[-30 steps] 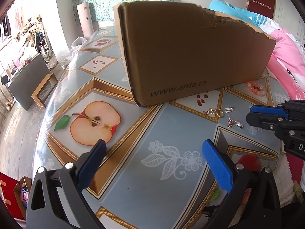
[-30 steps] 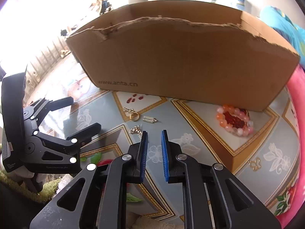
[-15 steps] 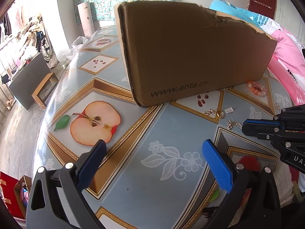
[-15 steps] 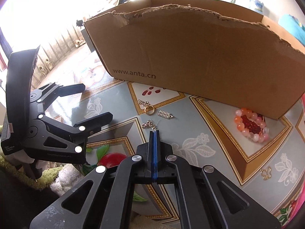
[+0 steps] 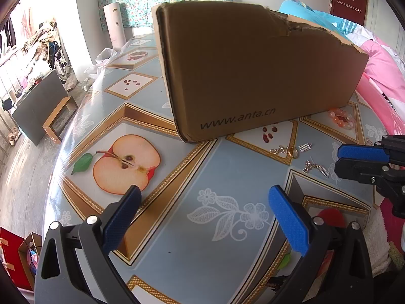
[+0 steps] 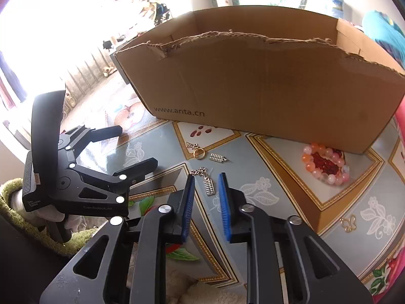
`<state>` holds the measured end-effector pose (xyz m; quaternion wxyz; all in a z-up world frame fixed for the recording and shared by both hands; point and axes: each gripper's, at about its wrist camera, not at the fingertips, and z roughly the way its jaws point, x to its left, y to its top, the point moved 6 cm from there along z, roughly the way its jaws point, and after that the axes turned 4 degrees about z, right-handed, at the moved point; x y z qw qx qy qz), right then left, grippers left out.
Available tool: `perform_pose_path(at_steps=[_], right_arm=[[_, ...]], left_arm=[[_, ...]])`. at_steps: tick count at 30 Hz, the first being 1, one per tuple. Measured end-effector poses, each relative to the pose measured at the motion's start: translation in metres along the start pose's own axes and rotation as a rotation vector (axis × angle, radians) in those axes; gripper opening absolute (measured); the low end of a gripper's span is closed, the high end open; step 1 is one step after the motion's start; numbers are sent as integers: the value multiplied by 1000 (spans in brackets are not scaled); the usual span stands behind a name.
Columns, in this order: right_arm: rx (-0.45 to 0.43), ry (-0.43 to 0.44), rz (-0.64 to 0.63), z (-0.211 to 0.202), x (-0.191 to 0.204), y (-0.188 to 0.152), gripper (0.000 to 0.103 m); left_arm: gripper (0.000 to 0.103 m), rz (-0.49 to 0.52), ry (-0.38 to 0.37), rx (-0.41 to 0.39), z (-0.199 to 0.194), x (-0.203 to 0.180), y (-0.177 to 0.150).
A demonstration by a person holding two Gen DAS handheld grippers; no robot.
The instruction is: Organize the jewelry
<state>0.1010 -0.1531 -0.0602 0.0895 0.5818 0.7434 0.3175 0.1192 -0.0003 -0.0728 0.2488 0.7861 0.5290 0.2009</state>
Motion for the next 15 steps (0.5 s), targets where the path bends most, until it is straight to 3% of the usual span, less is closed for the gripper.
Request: perform_pose_path(at_steps=[10, 11, 12, 15], right_arm=[[14, -41, -121, 29, 13, 1, 19], [16, -48, -136, 29, 14, 0, 16], [18, -60, -151, 25, 13, 0, 5], [19, -51, -142, 23, 10, 0, 2]], left_arm=[[99, -1, 0, 0, 0, 0, 0], [99, 0, 0, 0, 0, 0, 0], [99, 0, 0, 0, 0, 0, 0], [99, 1, -1, -2, 0, 0, 0]])
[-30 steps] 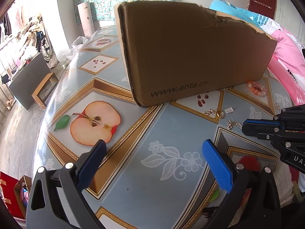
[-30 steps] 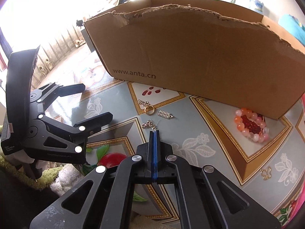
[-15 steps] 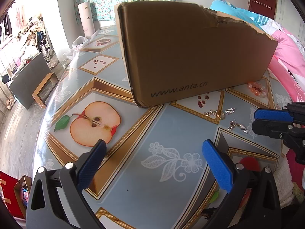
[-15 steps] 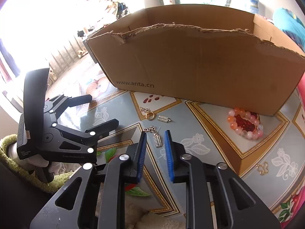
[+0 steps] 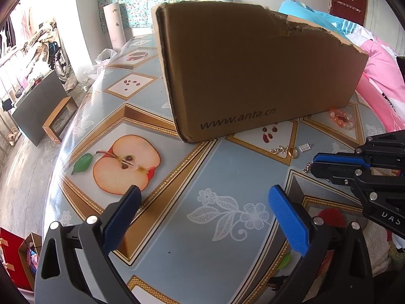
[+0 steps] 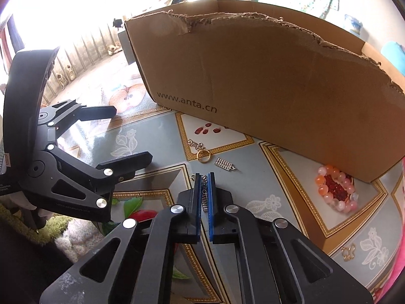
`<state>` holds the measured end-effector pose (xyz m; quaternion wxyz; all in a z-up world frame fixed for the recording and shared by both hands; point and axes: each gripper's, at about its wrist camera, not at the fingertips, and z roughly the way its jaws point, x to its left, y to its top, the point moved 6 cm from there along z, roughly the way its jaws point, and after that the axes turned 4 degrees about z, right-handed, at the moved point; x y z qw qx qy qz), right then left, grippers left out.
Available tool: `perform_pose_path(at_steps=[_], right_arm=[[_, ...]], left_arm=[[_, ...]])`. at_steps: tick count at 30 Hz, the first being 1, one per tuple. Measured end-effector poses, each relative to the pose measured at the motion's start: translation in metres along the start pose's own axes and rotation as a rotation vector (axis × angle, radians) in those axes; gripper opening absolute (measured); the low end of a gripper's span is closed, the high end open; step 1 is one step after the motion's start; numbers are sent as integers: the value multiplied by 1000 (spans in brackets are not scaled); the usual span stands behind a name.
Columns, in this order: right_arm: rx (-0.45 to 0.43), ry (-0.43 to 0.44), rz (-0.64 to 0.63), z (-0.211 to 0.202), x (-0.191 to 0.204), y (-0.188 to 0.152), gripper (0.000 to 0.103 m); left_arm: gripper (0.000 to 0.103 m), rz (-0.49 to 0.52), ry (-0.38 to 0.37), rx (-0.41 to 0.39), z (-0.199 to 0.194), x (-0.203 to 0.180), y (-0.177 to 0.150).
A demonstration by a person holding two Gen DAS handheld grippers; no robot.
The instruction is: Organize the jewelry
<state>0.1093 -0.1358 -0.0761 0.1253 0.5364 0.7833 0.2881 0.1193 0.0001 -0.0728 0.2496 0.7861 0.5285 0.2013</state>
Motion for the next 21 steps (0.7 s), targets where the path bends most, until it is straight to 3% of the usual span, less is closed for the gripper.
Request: perform_pose_path(at_steps=[15, 18, 21], right_arm=[[-105, 109, 183, -48, -28, 2, 0], [-121, 127, 209, -54, -33, 1, 0], [-135, 150, 224, -55, -32, 3, 0]], left_arm=[[99, 11, -10, -7, 0, -2, 1], [97, 38, -42, -8, -2, -5, 4], [90, 35, -89, -66, -14, -10, 14]])
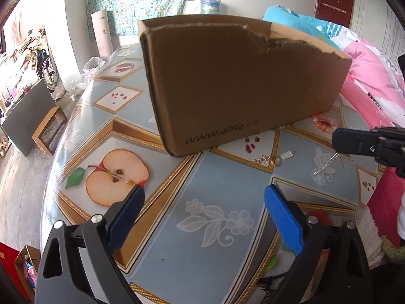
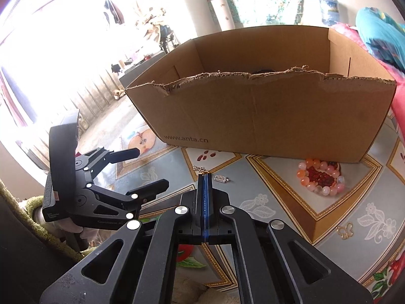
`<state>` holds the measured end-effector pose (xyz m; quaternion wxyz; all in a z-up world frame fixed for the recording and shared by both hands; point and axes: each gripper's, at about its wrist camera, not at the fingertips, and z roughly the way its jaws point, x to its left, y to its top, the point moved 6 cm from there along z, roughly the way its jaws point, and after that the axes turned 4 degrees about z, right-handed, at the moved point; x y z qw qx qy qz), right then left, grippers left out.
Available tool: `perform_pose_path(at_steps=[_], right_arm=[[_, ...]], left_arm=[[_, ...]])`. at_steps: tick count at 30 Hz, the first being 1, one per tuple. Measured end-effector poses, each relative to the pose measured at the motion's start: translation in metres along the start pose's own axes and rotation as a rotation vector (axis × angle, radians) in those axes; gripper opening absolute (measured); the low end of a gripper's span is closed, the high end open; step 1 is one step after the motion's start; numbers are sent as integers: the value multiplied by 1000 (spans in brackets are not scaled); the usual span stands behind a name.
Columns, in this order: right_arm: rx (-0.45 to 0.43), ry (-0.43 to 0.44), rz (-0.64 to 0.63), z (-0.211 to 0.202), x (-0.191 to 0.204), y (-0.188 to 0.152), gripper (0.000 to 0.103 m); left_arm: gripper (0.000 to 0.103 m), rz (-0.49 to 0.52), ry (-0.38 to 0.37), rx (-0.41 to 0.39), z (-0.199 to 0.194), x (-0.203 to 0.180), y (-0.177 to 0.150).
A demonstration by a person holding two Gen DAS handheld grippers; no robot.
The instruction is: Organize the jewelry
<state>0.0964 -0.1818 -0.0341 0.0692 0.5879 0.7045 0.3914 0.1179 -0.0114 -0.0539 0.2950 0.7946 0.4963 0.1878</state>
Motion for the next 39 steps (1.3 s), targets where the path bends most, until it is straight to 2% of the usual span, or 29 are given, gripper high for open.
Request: perform_pose_path(at_steps=[1, 5, 8, 11, 12, 22, 28, 39], right_arm=[[-2, 4, 6, -5, -1, 0, 0], [-2, 22, 30, -8, -8, 2, 0], [6, 26, 42, -3, -9, 0, 0], [10, 27, 55, -1, -12, -2, 0], [9, 27, 60, -2, -14, -2, 0], [25, 51, 94, 2, -25, -3, 0], [29, 59, 97, 8, -28, 0, 0], [32, 69, 96, 10, -29, 2, 0]], left_arm=[[89, 7, -16, -17, -3, -4, 5], [67, 61, -75, -60, -9, -24, 23], [52, 111, -112, -37, -2, -40, 27], [31, 137, -137, -1, 8, -49, 28], [27, 143, -144, 5, 11, -52, 29], [25, 234, -144, 45, 24, -67, 27], [16, 270, -144, 67, 31, -75, 25], [15, 300, -123, 75, 33, -76, 26]])
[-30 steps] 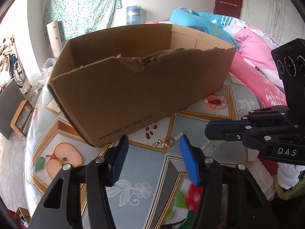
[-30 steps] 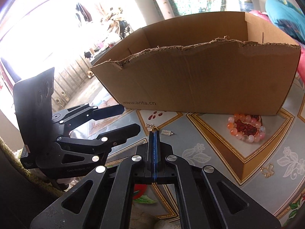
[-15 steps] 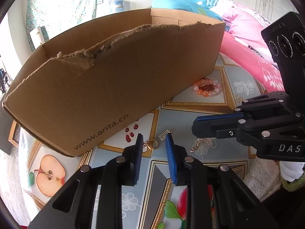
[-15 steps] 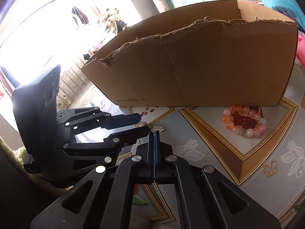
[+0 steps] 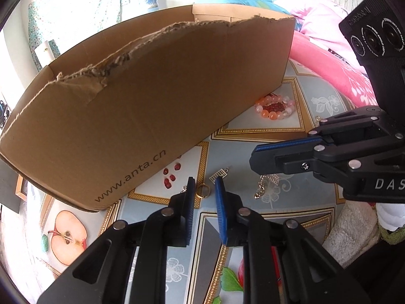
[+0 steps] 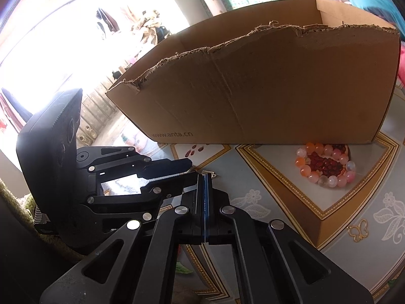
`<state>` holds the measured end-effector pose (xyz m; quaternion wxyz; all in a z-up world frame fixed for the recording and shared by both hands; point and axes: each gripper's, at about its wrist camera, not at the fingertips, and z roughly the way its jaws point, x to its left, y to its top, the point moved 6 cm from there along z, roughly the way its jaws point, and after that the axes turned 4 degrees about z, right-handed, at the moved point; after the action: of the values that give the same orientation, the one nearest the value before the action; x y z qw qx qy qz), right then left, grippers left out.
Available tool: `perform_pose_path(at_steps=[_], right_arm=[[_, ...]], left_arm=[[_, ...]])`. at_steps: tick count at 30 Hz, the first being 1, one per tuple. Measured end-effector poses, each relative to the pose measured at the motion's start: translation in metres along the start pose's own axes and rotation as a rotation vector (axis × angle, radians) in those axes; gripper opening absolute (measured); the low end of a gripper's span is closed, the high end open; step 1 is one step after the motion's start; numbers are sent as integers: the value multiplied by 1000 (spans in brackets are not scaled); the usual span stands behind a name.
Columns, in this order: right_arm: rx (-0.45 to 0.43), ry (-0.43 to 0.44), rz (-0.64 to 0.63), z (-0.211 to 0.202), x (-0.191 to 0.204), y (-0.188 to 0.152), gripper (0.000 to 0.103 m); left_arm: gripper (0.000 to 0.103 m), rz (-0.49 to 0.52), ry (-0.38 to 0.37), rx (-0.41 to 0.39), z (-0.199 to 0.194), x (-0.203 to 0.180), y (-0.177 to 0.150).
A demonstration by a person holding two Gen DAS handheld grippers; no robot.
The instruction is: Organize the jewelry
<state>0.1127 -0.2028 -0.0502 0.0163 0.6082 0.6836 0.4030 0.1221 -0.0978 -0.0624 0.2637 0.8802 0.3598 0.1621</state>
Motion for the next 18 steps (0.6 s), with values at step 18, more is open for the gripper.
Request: perform_pose_path(at_steps=[18], right_arm=[[-35, -15, -14, -14, 7, -1, 0]], left_arm=[[4, -2, -9, 1, 0, -5, 0]])
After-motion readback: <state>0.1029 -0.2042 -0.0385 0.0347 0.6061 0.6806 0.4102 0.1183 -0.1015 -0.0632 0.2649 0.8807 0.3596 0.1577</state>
